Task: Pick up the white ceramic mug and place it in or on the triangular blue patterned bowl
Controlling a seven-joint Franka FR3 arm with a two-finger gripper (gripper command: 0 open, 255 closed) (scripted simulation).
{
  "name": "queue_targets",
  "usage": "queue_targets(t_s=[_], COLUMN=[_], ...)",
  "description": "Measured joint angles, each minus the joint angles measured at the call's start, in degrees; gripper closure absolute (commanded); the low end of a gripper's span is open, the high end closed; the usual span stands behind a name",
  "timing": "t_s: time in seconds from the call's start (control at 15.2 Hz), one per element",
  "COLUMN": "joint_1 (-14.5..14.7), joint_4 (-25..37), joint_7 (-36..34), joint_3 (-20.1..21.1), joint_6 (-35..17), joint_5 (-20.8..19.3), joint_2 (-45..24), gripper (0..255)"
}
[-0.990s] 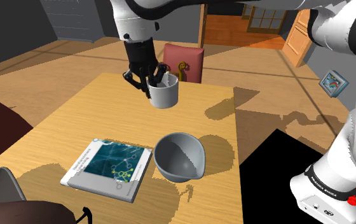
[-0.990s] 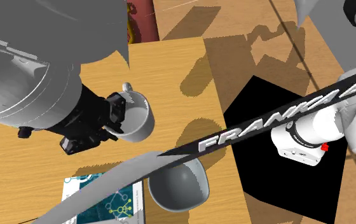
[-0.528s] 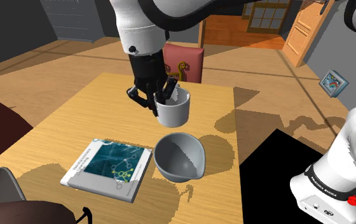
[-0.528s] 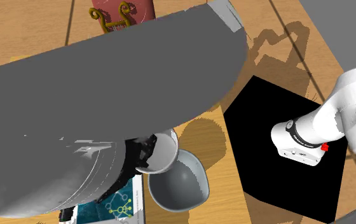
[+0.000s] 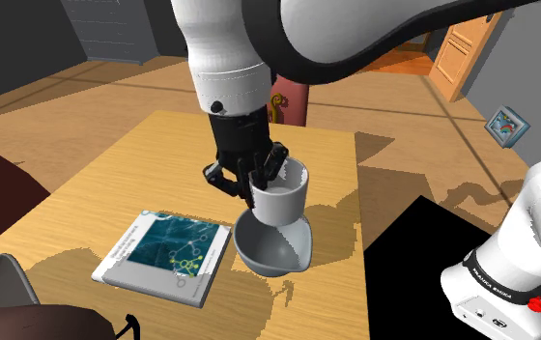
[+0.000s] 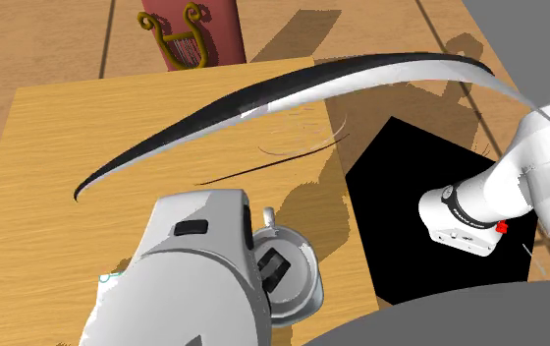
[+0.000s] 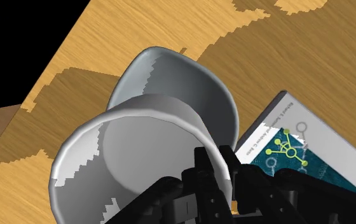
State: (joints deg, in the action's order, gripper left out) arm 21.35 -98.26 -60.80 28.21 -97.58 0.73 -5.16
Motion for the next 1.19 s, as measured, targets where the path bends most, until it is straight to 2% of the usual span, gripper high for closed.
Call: queue_targets(t_s=[0.73, 1.19], joint_1=[0.18, 0.18], joint_4=[-7.01, -8.05], joint_7=[-0.3, -0.29], joint_3=[0.01, 0.0], joint_6=[-8.16, -9.28], joint_5=[-0.6, -0.64], joint_2=[-1.32, -1.38], gripper=[255, 255])
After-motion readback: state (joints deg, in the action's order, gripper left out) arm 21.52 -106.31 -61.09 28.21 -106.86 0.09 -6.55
